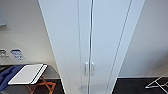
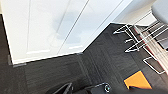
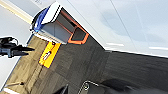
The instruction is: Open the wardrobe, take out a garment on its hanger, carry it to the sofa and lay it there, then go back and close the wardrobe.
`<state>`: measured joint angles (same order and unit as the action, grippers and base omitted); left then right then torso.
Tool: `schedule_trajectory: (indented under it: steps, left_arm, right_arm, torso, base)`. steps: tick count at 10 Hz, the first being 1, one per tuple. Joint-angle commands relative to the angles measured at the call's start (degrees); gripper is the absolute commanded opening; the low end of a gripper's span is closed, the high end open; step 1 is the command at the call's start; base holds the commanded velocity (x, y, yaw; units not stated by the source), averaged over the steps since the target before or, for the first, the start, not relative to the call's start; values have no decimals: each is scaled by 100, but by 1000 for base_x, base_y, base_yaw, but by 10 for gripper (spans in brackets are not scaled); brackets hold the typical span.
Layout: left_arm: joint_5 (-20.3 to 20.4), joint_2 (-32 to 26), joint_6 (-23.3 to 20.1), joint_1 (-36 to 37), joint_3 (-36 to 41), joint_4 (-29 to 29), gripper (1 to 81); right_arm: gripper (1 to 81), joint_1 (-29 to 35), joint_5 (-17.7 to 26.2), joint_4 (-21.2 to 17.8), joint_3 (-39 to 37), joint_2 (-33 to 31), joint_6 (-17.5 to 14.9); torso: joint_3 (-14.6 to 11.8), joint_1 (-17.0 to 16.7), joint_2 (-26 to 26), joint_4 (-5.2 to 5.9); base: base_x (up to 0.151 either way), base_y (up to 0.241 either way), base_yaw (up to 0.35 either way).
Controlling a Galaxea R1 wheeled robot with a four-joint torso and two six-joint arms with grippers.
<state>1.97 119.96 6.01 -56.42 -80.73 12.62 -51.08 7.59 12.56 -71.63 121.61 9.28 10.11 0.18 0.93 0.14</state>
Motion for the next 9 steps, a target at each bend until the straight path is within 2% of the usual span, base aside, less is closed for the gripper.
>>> schedule_trajectory:
  steps: [1, 4, 6, 9]
  left_arm:
    - [-399, -437, -3, 1223, 487, -31, 811]
    - [-908, -314, -3, 1971, 461, -277, 811]
    - [-1241, -130, -3, 2507, 374, -582, 811]
    - [-1366, 91, -3, 3140, 215, -849, 811]
  right_arm:
    - [811, 1541, 480, -16, 669, -425, 364]
    - [811, 2166, 524, -34, 503, -214, 601]
    - [811, 2675, 872, -8, 267, 82, 880]
    - [811, 3265, 1227, -16, -87, 656, 997]
  torso:
    - [0, 0, 0, 0]
    - [6, 2, -5, 0]
    - [9, 6, -9, 0]
    - [11, 9, -13, 0]
  base:
    - [0, 0, 0]
    - [0, 0, 0]
    - [0, 0, 0]
    - [0, 0, 0]
